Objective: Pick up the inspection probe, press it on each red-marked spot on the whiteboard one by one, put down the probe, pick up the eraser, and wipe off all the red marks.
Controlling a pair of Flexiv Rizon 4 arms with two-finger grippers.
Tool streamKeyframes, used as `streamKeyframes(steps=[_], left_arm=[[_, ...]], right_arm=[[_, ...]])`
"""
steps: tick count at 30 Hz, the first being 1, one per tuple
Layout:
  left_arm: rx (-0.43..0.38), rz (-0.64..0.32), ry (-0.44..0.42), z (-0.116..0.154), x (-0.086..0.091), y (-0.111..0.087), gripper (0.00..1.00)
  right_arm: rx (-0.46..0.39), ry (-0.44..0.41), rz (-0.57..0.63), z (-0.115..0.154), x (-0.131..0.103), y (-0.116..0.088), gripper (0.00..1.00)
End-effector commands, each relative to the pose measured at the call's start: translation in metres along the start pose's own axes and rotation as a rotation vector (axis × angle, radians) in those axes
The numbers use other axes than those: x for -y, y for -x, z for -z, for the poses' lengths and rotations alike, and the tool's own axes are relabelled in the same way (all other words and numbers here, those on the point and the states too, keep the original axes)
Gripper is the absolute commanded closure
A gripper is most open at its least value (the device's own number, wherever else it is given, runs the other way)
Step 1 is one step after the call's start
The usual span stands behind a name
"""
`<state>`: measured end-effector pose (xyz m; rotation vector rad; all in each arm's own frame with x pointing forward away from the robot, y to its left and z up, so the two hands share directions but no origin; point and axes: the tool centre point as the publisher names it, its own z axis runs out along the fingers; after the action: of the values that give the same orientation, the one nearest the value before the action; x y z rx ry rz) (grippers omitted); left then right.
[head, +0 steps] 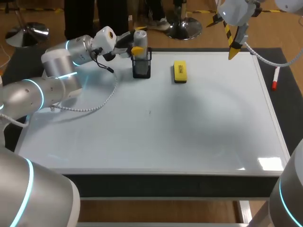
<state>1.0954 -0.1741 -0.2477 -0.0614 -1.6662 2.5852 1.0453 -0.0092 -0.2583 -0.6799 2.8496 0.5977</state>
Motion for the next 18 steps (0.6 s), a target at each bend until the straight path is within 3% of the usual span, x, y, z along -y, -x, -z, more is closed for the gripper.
streamKeyframes(steps=[1, 5, 11, 18], left_arm=[[-0.004, -0.002, 0.008, 0.0, 0.003, -0.001, 0.0], [-0.009, -0.006, 0.057, -0.002, 0.008, -0.002, 0.0], [-0.001, -0.023, 0.222, -0.007, 0.015, -0.005, 0.0], [0.019, -0.032, 0.349, -0.008, 0.021, -0.009, 0.0]], right_arm=[[-0.004, -0.003, 0.001, 0.001, 0.0, 0.0, 0.0], [-0.004, -0.003, 0.001, 0.001, 0.0, 0.0, 0.0], [-0.004, -0.003, 0.001, 0.001, 0.0, 0.0, 0.0], [-0.004, -0.003, 0.001, 0.001, 0.0, 0.0, 0.0]])
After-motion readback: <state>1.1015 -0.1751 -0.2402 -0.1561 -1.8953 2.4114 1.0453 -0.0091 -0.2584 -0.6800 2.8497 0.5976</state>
